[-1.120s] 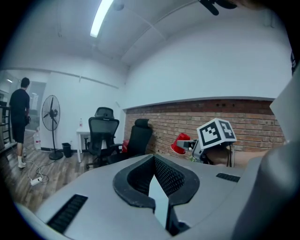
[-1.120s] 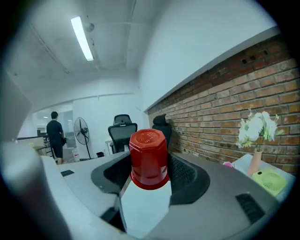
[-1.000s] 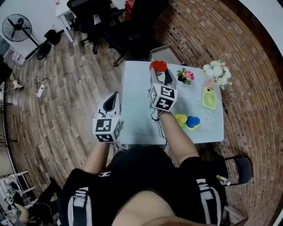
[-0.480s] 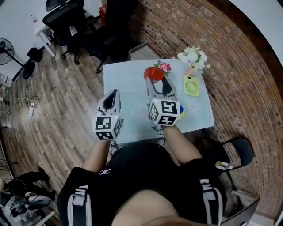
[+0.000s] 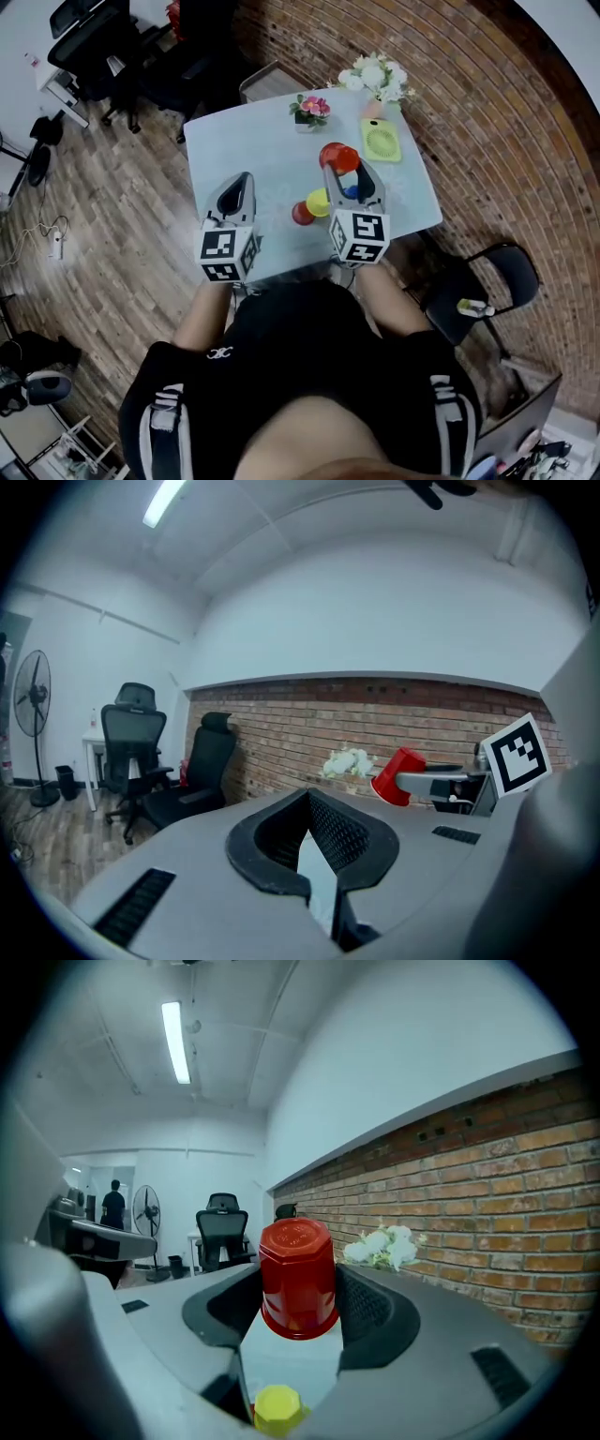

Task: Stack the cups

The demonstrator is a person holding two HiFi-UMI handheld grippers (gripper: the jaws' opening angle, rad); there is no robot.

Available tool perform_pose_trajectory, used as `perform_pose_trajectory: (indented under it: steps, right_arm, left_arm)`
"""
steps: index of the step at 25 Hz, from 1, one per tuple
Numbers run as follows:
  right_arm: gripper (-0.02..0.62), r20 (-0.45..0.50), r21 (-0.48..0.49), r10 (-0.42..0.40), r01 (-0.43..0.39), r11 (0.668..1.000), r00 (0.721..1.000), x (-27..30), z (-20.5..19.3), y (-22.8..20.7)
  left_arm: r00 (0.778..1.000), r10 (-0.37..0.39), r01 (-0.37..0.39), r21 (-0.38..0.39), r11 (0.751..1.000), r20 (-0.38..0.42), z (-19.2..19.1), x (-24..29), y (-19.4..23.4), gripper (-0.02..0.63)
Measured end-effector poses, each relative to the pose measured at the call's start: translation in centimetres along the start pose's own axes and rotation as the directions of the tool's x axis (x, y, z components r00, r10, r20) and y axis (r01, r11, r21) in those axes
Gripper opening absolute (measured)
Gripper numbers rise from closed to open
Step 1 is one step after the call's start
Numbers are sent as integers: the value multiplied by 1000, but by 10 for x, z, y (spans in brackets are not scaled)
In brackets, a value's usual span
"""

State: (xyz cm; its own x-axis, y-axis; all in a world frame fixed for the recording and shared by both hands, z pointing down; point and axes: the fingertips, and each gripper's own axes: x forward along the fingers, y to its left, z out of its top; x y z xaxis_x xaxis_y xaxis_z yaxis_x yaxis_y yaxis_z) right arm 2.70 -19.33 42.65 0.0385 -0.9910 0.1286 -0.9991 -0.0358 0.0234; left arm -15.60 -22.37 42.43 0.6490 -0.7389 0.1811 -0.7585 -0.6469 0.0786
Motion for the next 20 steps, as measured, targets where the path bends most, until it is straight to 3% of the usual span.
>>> perform_pose_trajectory:
  steps: [10,20]
  right_arm:
    - [238,-158,35,-59,65,997,986,-18,-70,-27]
    - [239,-240,40,-44,55,998,970,-14,-106,-23]
  left_arm:
    - [995,-91,93,24,995,-49,-13,20,-32,3]
    - [993,-86,88,26,996,-78,-23,23,-28,3]
